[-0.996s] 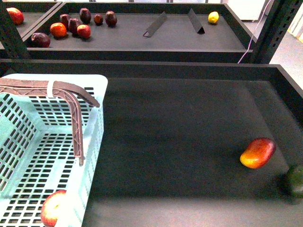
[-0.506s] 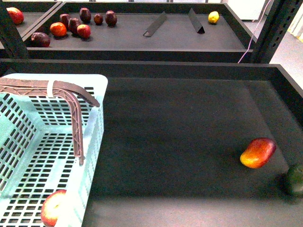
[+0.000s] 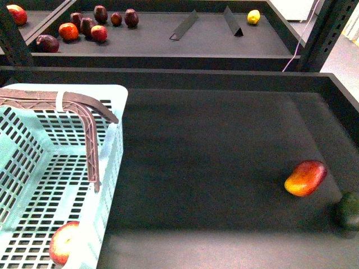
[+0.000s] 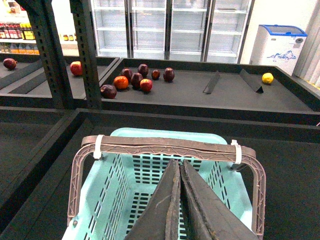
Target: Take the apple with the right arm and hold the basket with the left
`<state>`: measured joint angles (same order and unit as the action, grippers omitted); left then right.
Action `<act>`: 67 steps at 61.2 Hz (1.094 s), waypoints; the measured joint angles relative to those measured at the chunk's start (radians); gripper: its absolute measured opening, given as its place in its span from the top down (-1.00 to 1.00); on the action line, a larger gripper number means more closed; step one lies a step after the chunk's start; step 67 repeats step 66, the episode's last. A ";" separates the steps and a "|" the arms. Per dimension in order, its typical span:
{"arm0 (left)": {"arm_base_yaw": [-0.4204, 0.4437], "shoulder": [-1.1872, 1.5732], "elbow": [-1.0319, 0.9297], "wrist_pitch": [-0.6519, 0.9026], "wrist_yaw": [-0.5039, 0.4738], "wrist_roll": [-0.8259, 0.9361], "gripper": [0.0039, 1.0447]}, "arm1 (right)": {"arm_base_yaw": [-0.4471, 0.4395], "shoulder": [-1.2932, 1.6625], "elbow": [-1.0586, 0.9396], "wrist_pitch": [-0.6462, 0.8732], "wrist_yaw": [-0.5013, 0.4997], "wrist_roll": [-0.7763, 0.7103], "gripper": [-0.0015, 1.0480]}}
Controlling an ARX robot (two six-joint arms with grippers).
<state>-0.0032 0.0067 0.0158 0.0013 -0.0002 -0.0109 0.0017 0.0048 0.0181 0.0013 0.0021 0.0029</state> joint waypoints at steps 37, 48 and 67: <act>0.000 0.000 0.000 0.000 0.000 0.000 0.54 | 0.000 0.000 0.000 0.000 0.000 0.000 -0.83; 0.000 0.000 0.000 0.000 0.000 0.000 -0.25 | 0.000 0.000 0.000 0.000 0.000 0.000 -0.83; 0.000 0.000 0.000 0.000 0.000 0.002 -0.87 | 0.000 0.000 0.000 0.000 0.000 0.000 -0.83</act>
